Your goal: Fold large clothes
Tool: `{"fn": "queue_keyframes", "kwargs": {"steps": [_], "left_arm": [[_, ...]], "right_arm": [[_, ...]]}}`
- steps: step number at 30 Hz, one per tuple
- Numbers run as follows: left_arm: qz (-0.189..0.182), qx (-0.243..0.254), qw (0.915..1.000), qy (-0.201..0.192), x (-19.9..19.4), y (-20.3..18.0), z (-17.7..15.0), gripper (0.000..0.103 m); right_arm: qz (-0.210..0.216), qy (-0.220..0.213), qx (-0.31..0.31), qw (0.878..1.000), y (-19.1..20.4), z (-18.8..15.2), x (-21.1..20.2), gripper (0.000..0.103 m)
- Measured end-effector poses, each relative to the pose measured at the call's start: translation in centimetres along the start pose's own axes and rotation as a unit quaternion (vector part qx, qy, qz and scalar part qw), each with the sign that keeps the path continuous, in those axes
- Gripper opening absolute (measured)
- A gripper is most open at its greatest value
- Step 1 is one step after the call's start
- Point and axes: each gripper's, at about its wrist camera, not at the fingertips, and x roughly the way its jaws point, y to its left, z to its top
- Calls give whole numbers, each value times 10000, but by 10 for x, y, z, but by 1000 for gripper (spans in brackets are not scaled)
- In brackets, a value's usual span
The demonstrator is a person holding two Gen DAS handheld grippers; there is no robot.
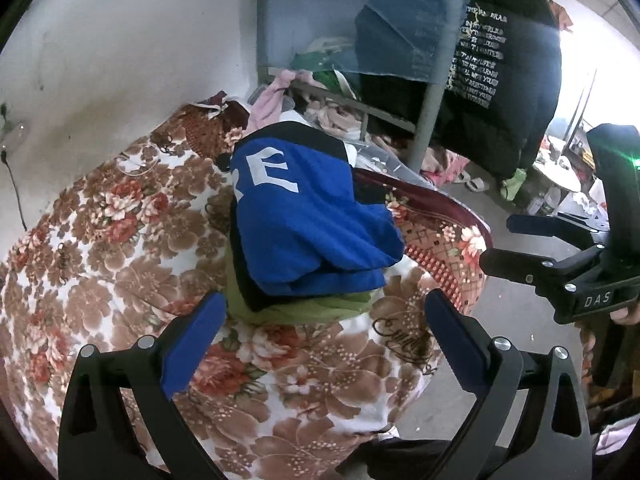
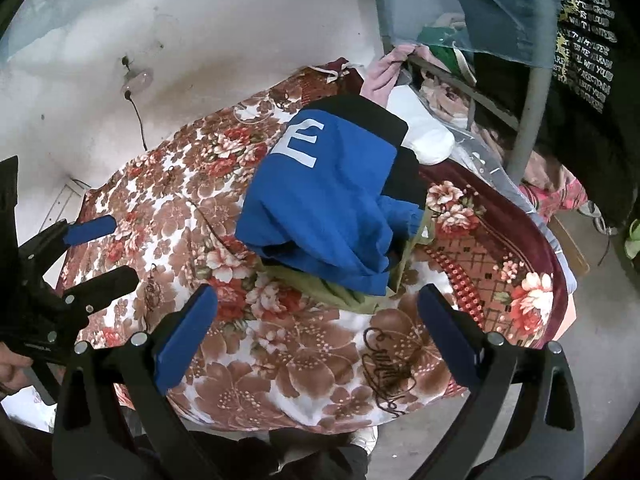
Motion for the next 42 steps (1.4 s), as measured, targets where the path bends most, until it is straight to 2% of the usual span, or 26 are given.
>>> {"fn": "queue_keyframes", "kwargs": {"steps": [8, 18, 21, 26, 42], "left_arm": [[352, -55, 9993, 92, 6, 7, 2, 98], [282, -163, 9994, 80, 9, 15, 3, 98], [430, -98, 9990, 55, 9, 14, 3, 98], [237, -152, 9996, 56, 10, 17, 3, 98], [94, -174, 9998, 65, 12, 20, 4, 98]], "right_arm": [[51, 91, -60, 9999, -1, -2, 0, 98], [77, 187, 19, 9998, -4, -6, 5, 98], [72, 181, 24, 9998, -4, -6, 5, 98], [66, 197, 23, 9998, -4, -6, 6, 98], [66, 229, 58, 9997, -1, -8, 14, 98]]}}
